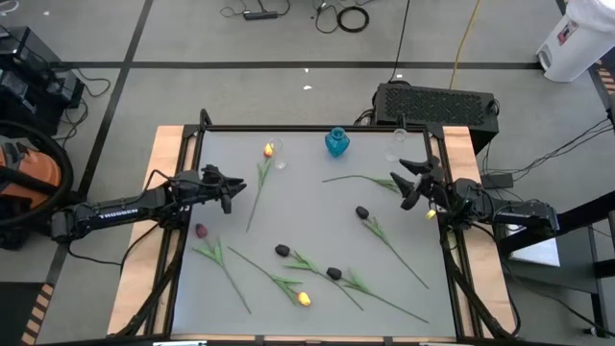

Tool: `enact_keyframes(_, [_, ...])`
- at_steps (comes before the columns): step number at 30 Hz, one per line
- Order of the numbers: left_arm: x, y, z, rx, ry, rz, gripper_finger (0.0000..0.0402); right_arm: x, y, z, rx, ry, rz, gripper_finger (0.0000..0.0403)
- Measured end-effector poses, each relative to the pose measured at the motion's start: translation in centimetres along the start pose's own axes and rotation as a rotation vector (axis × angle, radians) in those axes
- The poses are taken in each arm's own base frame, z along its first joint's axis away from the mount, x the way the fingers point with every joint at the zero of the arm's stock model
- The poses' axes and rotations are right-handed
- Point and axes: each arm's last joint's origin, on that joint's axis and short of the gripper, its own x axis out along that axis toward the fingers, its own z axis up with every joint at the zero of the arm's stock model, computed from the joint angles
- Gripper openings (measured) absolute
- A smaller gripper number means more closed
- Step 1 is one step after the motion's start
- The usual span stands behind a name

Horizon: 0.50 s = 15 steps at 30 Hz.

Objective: Sort flowers into vase by color
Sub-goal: Put the black flower into the left transparent flower vase

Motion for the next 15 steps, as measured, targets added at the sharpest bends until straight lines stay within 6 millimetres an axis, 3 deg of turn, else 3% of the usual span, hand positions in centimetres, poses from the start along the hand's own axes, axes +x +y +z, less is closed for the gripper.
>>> enact_keyframes(9, [0.0,0.0,0.0,0.000,0.000,0.000,0.0114,-0.1,0.7,0.7,0.268,0.035,0.201,0.0267])
enact_keyframes(15, [0.0,0.0,0.0,0.000,-0.001,0.000,0.0114,0.1,1.7,2.6,0.298,0.081,0.255,0.0247])
